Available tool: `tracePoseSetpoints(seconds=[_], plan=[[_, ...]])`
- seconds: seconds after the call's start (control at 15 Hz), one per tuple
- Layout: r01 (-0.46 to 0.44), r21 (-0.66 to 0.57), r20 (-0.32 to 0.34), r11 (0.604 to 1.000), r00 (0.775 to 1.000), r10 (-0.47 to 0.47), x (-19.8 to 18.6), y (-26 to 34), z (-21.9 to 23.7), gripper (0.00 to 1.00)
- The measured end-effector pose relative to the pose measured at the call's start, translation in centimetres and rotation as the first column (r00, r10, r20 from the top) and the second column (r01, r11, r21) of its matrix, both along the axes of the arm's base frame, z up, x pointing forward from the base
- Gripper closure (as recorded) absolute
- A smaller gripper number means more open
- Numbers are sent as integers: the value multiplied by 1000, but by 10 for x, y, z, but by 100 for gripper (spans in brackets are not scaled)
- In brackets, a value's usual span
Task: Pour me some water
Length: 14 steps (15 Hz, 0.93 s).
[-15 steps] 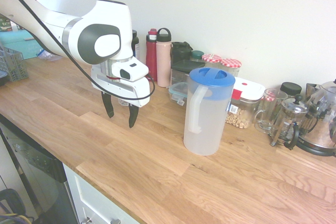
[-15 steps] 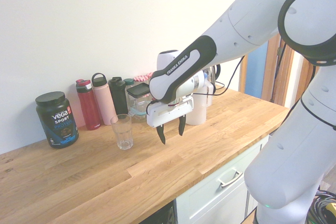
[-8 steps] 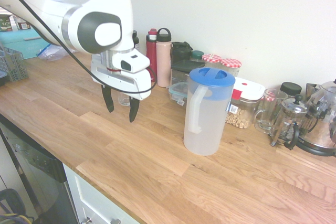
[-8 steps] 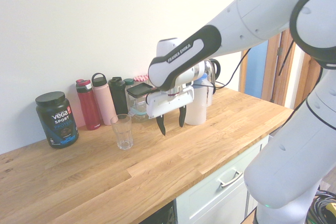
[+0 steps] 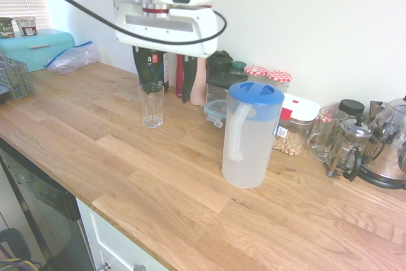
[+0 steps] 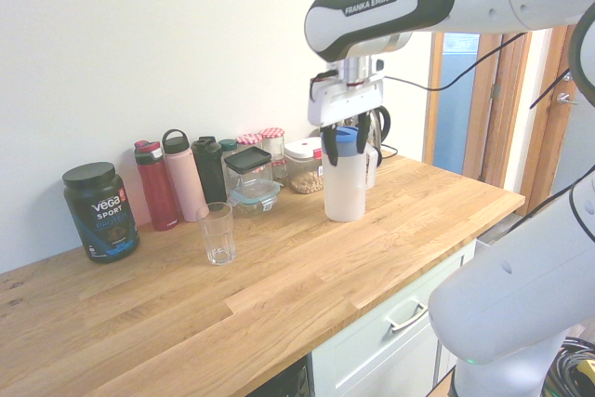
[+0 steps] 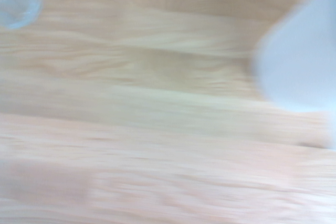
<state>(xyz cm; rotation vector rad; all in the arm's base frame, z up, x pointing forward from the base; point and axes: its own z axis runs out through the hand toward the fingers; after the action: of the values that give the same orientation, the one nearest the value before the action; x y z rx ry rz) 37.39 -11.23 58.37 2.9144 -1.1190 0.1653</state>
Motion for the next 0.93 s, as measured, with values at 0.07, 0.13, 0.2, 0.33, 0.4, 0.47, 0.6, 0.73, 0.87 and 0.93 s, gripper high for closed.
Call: tracePoseSetpoints(seconds=[0.07, 0.13, 0.2, 0.33, 0.4, 0.47, 0.6, 0.73, 0.87, 0.93], plan=[[12, -5, 11, 1000, 1000, -12, -3, -17, 7, 0], [29, -5, 22, 1000, 999, -29, -3, -35, 10, 0], [43, -2, 30, 999, 999, -43, -1, -51, 8, 0], [61, -2, 37, 998, 997, -60, 13, -74, -7, 0], [65, -3, 35, 998, 997, -64, 21, -81, -17, 0], [67, -4, 31, 998, 997, -67, 29, -86, -26, 0], [71, -7, 25, 997, 997, -71, 42, -94, -37, 0], [69, -15, 35, 997, 997, -69, 53, -98, -47, 100], [68, -11, 30, 998, 997, -67, 61, -100, -57, 100], [69, -7, 25, 998, 997, -69, 64, -101, -63, 100]])
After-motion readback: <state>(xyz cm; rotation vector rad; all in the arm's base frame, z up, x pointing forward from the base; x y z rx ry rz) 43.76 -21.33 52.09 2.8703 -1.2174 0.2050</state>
